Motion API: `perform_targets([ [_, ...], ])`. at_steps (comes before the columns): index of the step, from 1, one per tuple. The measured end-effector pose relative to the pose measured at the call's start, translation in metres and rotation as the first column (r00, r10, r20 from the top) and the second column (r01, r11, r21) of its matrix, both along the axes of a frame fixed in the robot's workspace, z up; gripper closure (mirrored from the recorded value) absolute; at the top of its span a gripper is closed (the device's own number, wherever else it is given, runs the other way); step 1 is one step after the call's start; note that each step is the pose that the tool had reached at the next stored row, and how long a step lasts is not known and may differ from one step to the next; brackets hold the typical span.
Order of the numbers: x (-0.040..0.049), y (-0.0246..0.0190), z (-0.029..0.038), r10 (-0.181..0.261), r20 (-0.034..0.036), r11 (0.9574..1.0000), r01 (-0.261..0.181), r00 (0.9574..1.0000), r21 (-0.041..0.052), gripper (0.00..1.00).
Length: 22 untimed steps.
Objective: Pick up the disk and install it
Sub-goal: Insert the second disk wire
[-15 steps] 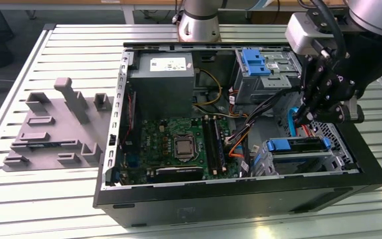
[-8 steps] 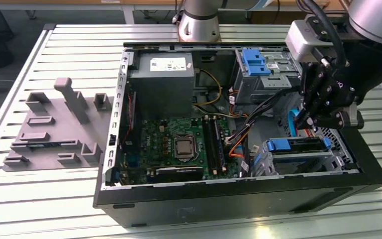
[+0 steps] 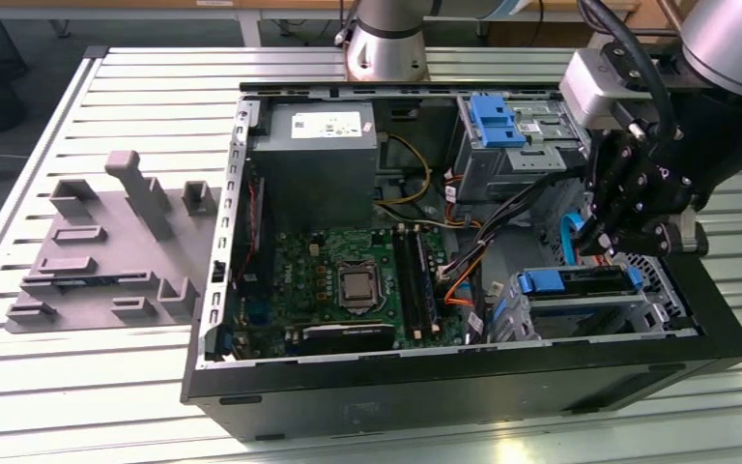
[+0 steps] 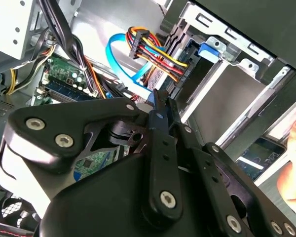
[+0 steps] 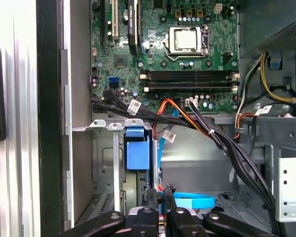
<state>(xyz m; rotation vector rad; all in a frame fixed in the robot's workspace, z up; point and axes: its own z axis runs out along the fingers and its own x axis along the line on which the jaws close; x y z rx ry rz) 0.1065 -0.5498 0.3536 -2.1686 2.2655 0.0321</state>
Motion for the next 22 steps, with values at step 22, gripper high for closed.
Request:
perform_targets([
  [22,0.0048,-0.0079,-0.0091,-0.007,-0.017,1.0,0.007,0.9998,-0.0022,0.84],
])
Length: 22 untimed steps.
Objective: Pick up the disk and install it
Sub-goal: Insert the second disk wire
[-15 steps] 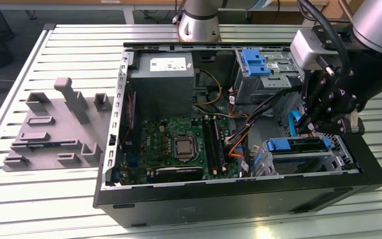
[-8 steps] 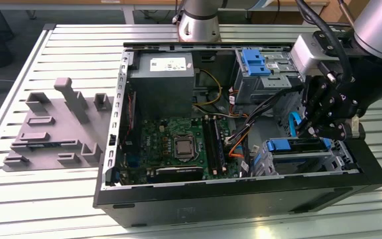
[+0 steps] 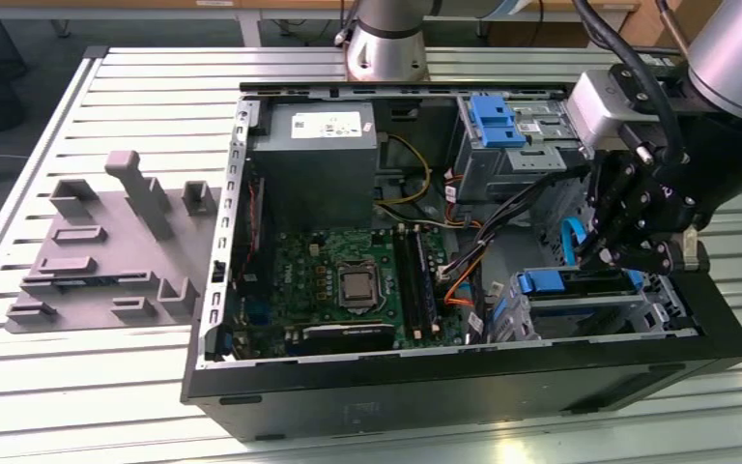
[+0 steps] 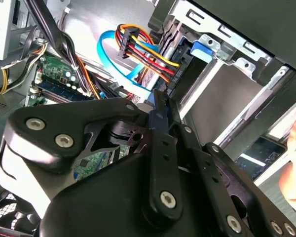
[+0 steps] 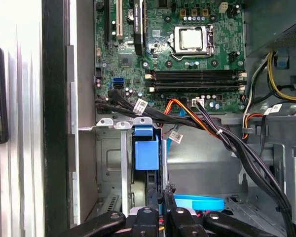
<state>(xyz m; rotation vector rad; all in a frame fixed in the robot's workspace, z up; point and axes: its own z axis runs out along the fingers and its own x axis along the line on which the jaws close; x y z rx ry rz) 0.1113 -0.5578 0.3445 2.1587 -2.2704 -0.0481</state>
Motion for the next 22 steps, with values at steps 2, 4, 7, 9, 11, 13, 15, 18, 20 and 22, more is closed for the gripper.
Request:
perform_targets([
  [2,0.0,-0.0001,-0.002,0.0,0.0,1.0,0.0,1.0,0.0005,0.84],
  [4,0.0001,-0.0002,-0.004,0.0,0.0,1.0,0.0,1.0,0.0019,0.84],
  [7,0.0001,-0.0006,-0.006,0.0,0.0,1.0,0.0,1.0,0.0061,0.84],
  [9,0.0001,-0.001,-0.0066,0.0,0.0,1.0,0.0,1.0,0.0096,0.84],
  [11,0.0003,-0.0027,-0.007,-0.001,0.0,0.9999,0.001,1.0,0.0101,0.84],
  [13,0.0006,-0.0044,-0.0074,-0.001,0.0,0.9999,0.001,1.0,0.0105,0.84],
  [15,0.001,-0.0051,-0.0076,-0.002,-0.0001,0.9999,0.002,1.0,0.0109,0.84],
  [18,0.0011,-0.0051,-0.0078,-0.004,-0.0003,0.9999,0.004,1.0,0.0115,0.84],
  [20,0.0013,-0.0051,-0.008,-0.005,-0.0005,0.9999,0.005,1.0,0.0118,0.84],
  [22,0.0013,-0.0052,-0.0083,-0.006,-0.0005,0.9999,0.006,1.0,0.0118,0.84],
])
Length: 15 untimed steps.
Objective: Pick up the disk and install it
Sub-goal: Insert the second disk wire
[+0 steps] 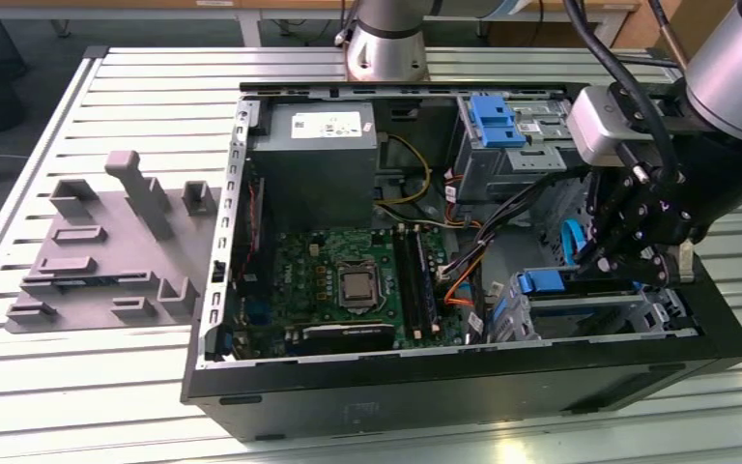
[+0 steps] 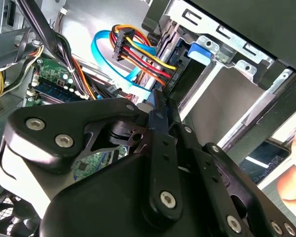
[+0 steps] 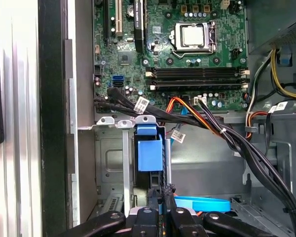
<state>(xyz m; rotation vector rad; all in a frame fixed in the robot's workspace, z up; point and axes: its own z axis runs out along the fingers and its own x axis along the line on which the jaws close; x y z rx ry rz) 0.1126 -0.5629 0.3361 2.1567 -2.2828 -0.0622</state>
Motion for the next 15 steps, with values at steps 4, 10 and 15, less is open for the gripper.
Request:
perform_targets([
  [4,0.0005,0.0,-0.0005,-0.006,-0.0003,1.0,0.006,1.0,0.0004,0.84],
  [10,0.0006,0.0,-0.0016,-0.012,-0.0003,0.9999,0.012,0.9999,0.0091,0.84],
  [15,0.0005,-0.0001,-0.003,-0.012,-0.0004,0.9998,0.012,0.9999,0.0158,0.84],
])
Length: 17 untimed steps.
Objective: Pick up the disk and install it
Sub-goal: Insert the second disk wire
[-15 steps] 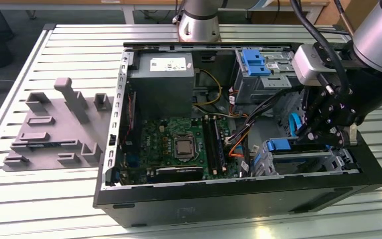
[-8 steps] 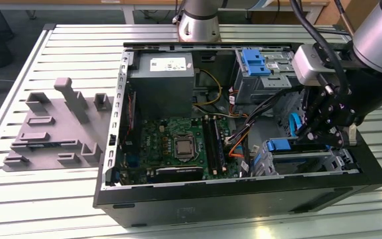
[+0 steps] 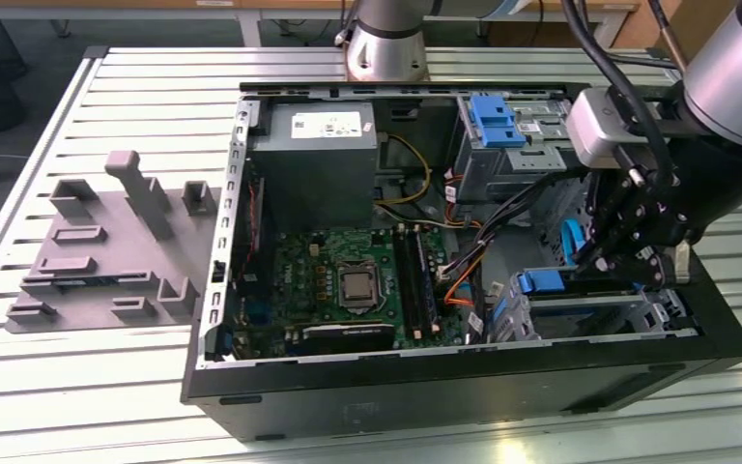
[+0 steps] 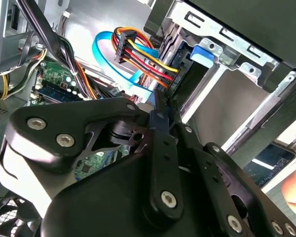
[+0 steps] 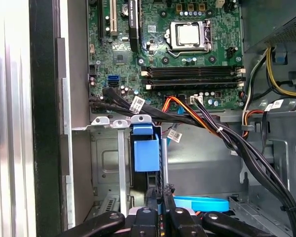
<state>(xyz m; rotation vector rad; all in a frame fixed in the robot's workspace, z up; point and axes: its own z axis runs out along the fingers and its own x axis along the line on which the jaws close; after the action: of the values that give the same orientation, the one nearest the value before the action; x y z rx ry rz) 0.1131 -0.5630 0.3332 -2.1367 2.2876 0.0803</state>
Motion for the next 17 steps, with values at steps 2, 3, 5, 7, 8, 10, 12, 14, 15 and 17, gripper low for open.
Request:
perform_targets([
  [2,0.0,-0.0002,-0.0008,0.0,0.0,1.0,0.0,1.0,-0.0002,0.84],
  [3,0.0,-0.0003,-0.0013,0.0,0.0,1.0,0.0,1.0,-0.0003,0.84],
  [5,0.0,-0.0006,-0.0024,0.0,0.0,1.0,0.0,1.0,-0.0003,0.84],
  [7,0.0,-0.001,-0.0034,0.0,0.0,1.0,0.0,1.0,-0.0004,0.84],
  [8,0.0,-0.0011,-0.0038,0.0,0.0,1.0,0.0,1.0,-0.0004,0.84],
  [10,0.0,-0.0011,-0.004,0.0,0.0,1.0,0.0,1.0,-0.0004,0.84],
  [12,0.0,-0.0012,-0.0041,0.0,-0.0001,1.0,0.0,1.0,-0.0003,0.84],
  [14,0.0,-0.0011,-0.0042,0.0,0.0,1.0,0.0,1.0,-0.0001,0.84],
  [15,0.0,-0.0011,-0.0042,0.0,0.0,1.0,0.0,1.0,-0.0001,0.84],
  [17,0.0,-0.0011,-0.0042,0.0,0.0,1.0,0.0,1.0,-0.0001,0.84],
])
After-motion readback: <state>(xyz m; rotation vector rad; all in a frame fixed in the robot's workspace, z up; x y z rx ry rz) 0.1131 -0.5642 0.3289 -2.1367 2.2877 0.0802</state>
